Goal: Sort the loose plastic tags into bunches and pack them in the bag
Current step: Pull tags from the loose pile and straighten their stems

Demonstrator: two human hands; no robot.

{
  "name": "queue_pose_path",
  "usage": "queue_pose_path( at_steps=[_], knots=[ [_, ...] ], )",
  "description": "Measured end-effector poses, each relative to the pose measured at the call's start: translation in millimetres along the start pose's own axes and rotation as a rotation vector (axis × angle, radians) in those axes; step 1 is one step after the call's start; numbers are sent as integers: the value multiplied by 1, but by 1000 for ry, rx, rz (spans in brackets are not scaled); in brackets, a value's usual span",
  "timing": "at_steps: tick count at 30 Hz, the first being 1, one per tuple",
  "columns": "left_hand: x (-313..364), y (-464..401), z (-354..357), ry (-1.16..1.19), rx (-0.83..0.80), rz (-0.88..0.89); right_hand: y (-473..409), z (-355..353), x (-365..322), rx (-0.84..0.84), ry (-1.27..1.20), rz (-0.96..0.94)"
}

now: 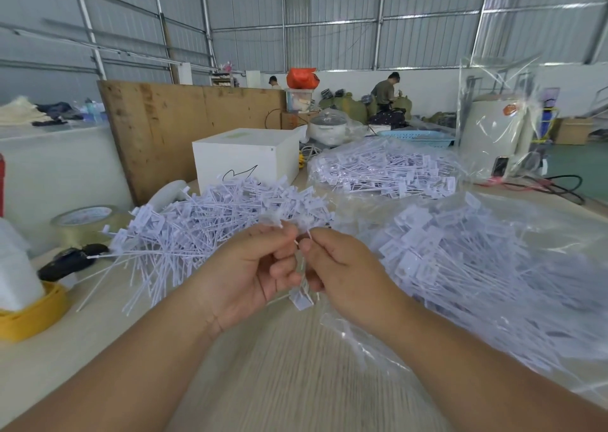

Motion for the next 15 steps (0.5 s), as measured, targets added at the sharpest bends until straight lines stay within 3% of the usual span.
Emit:
queue_pose_path(
  at_steps=[3, 4, 7, 9, 15],
  knots=[
    [-2, -6, -6, -103, 180, 8, -4, -3, 3, 154, -26, 70],
    [-2, -7, -12, -247, 260, 21, -6, -5, 5, 216, -81, 103],
    [-5, -8, -34, -1158, 528, 27, -9, -10, 9, 325, -271, 194],
    [-9, -9, -42, -1484, 569, -48, -9, -9, 13, 345, -345, 288],
    [-11, -14, -37, -1610, 539, -116, -5, -10, 19, 274, -487, 555]
  ],
)
Point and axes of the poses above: each hand's wrist, its own y-axis away from the middle knuckle, its own z-axis out of the palm, x = y × z, the point moved 2 cm from there along -y, towards the middle knuckle, and after that the axes turned 14 degrees about -z, right-handed, at the moved point
